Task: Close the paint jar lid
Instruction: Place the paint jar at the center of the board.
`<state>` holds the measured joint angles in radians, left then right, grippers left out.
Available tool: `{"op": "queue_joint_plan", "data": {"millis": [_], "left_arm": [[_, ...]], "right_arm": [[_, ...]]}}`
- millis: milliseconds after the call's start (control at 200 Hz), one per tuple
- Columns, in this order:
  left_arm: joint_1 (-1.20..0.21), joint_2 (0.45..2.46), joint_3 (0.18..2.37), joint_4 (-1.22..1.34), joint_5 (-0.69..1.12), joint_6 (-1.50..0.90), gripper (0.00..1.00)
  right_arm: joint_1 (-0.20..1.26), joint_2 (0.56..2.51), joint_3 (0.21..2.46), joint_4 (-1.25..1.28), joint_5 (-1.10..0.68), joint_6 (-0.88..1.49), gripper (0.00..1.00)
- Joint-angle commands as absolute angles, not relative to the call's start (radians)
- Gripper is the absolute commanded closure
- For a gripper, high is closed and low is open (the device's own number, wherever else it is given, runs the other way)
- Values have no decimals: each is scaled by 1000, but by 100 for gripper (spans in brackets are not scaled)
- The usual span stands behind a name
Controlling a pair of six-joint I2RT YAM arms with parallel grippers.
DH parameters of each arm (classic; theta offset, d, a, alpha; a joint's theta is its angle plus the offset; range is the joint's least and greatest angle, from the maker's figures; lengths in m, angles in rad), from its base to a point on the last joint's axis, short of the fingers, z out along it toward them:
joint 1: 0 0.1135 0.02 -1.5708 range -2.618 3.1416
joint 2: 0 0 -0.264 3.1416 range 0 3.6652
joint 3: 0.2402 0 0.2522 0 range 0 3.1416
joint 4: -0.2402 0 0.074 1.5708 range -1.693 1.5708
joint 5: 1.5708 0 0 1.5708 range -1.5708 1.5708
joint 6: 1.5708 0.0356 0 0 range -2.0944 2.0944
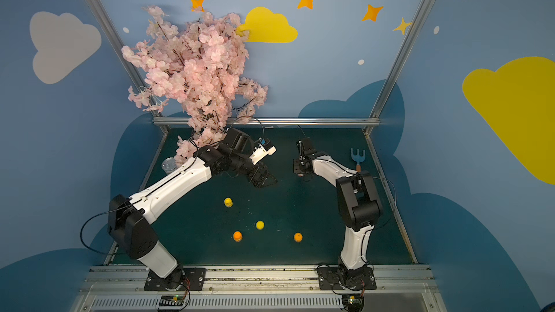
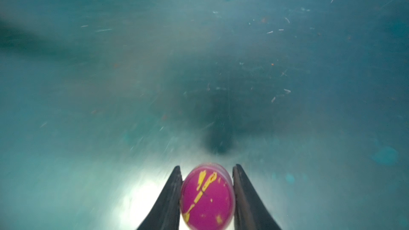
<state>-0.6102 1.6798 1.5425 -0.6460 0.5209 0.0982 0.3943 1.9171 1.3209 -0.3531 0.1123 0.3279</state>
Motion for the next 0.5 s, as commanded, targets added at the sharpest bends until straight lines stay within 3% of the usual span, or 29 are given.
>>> {"op": "queue_joint_plan", "data": {"millis": [0, 496], "left_arm": [[-592, 1702, 1570, -688, 587, 77, 0], [-572, 1735, 1568, -673, 595, 56, 0]], "right_arm": [[388, 1946, 1370, -312, 134, 349, 100], [377, 2053, 1439, -245, 183, 294, 100]]}}
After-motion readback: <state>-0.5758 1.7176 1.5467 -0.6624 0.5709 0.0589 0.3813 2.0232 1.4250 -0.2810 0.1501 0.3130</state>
